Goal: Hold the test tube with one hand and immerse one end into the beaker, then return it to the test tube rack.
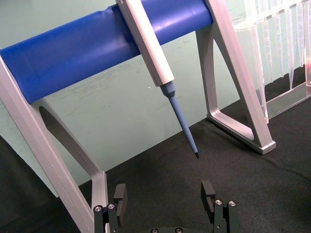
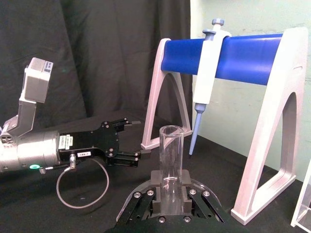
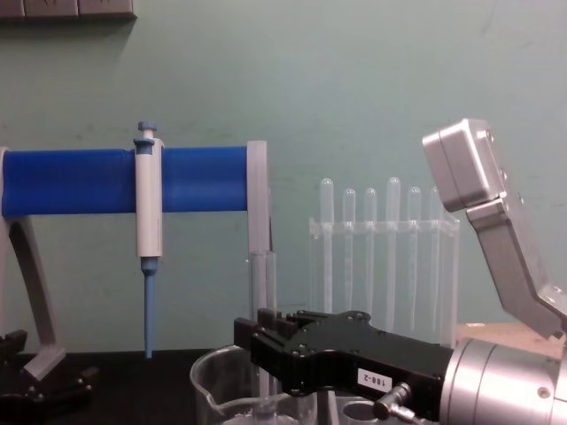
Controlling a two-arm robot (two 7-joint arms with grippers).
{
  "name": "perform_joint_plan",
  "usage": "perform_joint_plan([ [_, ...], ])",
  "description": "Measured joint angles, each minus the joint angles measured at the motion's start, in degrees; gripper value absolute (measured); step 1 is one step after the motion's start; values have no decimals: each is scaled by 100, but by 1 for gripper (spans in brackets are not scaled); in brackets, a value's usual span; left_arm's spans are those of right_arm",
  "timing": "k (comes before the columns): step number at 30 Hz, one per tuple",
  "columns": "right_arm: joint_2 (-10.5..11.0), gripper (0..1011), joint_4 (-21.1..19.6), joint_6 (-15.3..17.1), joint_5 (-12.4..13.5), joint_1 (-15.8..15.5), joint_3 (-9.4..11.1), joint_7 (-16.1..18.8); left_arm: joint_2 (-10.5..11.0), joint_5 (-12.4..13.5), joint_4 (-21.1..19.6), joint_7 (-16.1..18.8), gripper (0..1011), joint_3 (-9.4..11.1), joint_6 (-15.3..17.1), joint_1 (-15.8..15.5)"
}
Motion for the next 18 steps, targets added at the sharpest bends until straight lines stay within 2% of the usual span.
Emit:
perform_joint_plan([
  [18,0,224,0,0,0,0,0,0,0,0,0,0,1000,0,0,0],
])
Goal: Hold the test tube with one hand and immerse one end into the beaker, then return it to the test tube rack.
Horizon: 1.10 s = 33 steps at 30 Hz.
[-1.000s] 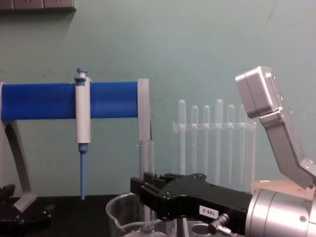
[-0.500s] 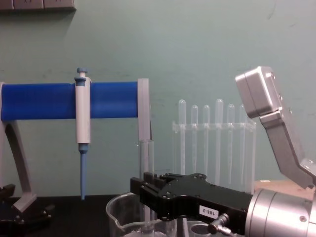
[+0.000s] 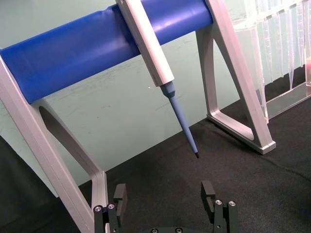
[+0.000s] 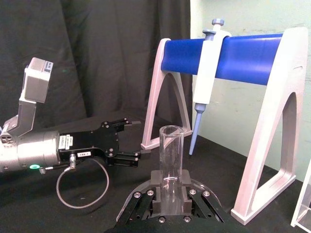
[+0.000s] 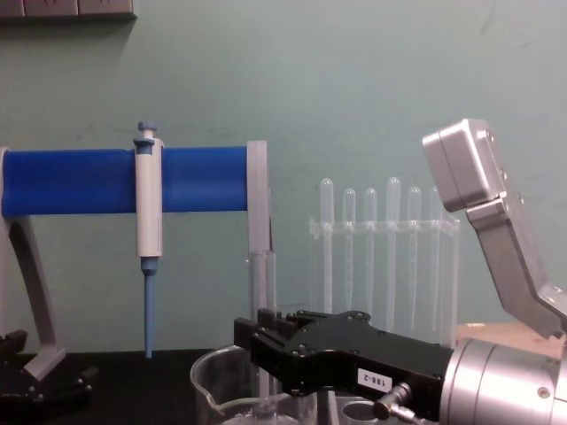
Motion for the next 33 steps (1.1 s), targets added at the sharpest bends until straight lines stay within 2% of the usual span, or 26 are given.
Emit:
perform_joint_plan([
  [33,0,224,0,0,0,0,0,0,0,0,0,0,1000,0,0,0],
])
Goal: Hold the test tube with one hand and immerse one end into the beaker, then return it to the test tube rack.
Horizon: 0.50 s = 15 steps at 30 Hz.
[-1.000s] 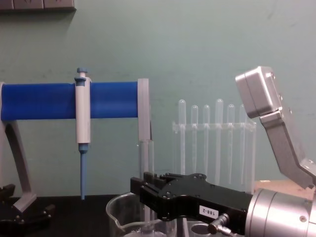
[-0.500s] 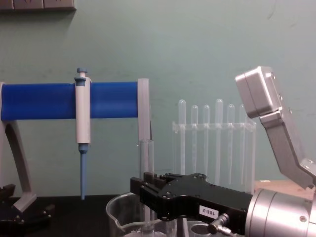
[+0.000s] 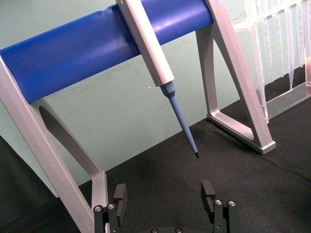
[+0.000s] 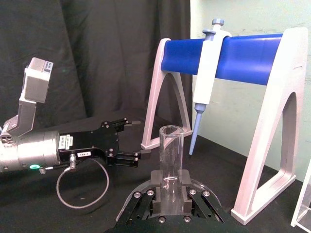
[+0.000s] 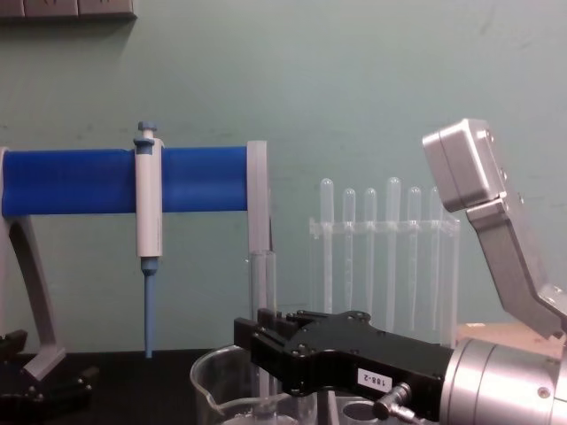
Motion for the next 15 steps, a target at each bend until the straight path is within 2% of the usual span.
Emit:
perform_joint_plan([
  [15,0,224,0,0,0,0,0,0,0,0,0,0,1000,-1,0,0],
])
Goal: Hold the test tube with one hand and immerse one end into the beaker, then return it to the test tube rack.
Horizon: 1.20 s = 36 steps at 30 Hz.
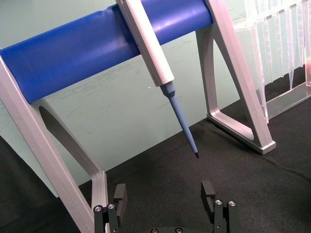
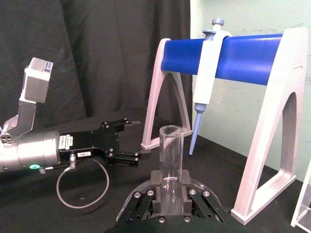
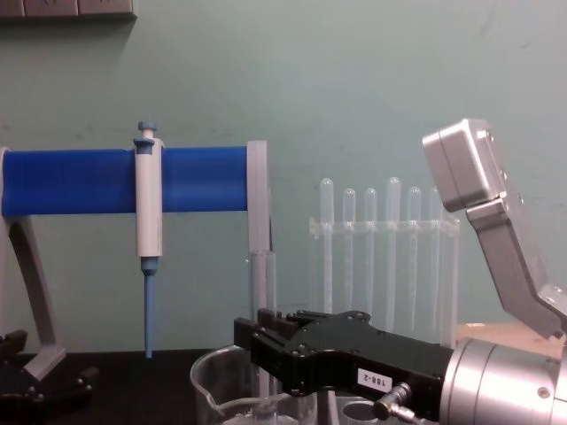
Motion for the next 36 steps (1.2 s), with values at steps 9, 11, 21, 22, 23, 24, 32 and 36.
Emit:
perform_joint_plan([
  [9,0,224,0,0,0,0,0,0,0,0,0,0,1000,0,0,0],
  [11,0,225,0,0,0,0,0,0,0,0,0,0,1000,1,0,0],
  [21,0,224,0,0,0,0,0,0,0,0,0,0,1000,0,0,0],
  [22,0,225,0,0,0,0,0,0,0,0,0,0,1000,1,0,0],
  [23,0,224,0,0,0,0,0,0,0,0,0,0,1000,0,0,0],
  [24,0,225,0,0,0,0,0,0,0,0,0,0,1000,1,0,0],
  [32,122,224,-716,204,40,-44,212,-95,0,0,0,0,1000,0,0,0],
  [36,218,224,-1207,288,119,-52,339,-132,0,0,0,0,1000,0,0,0],
])
